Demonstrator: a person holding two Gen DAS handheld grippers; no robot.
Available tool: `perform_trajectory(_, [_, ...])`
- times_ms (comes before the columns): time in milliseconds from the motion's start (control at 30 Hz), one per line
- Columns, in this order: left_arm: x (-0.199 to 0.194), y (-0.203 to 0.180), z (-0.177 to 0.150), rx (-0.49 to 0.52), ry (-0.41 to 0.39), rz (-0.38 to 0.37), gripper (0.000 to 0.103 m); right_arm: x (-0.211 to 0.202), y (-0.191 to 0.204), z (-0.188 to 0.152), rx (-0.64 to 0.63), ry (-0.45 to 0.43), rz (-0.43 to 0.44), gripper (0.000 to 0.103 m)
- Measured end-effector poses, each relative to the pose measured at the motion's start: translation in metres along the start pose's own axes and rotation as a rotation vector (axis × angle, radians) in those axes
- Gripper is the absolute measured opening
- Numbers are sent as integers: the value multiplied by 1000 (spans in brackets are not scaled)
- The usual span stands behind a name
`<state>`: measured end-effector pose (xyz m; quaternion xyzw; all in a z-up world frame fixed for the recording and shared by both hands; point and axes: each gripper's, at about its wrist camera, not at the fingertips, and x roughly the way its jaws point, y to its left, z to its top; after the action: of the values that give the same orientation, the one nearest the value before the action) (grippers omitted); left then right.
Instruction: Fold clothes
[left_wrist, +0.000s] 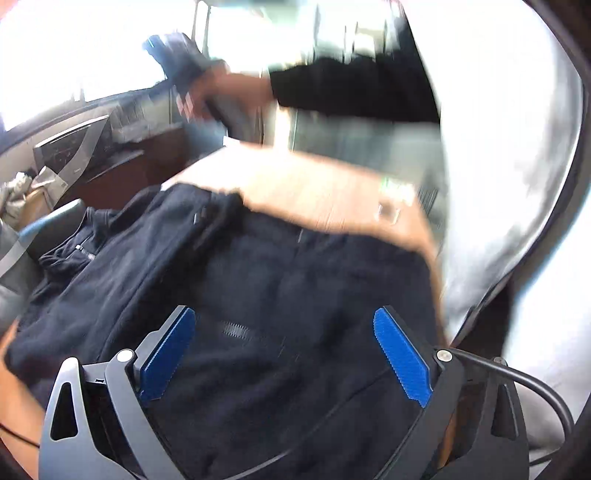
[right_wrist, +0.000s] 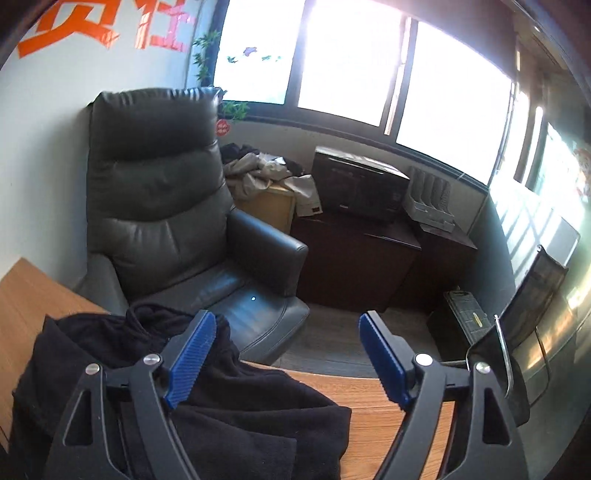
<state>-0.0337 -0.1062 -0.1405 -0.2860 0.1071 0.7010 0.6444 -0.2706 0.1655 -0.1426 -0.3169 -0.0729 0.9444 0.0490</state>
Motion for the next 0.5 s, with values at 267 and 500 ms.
perform_trajectory(267, [-39, 34, 8, -163, -141, -161, 103, 27, 11, -88, 31, 143, 27, 84])
perform_trajectory(500, [25, -7, -49, -11, 417, -259, 103, 12, -42, -76, 59, 123, -95, 83])
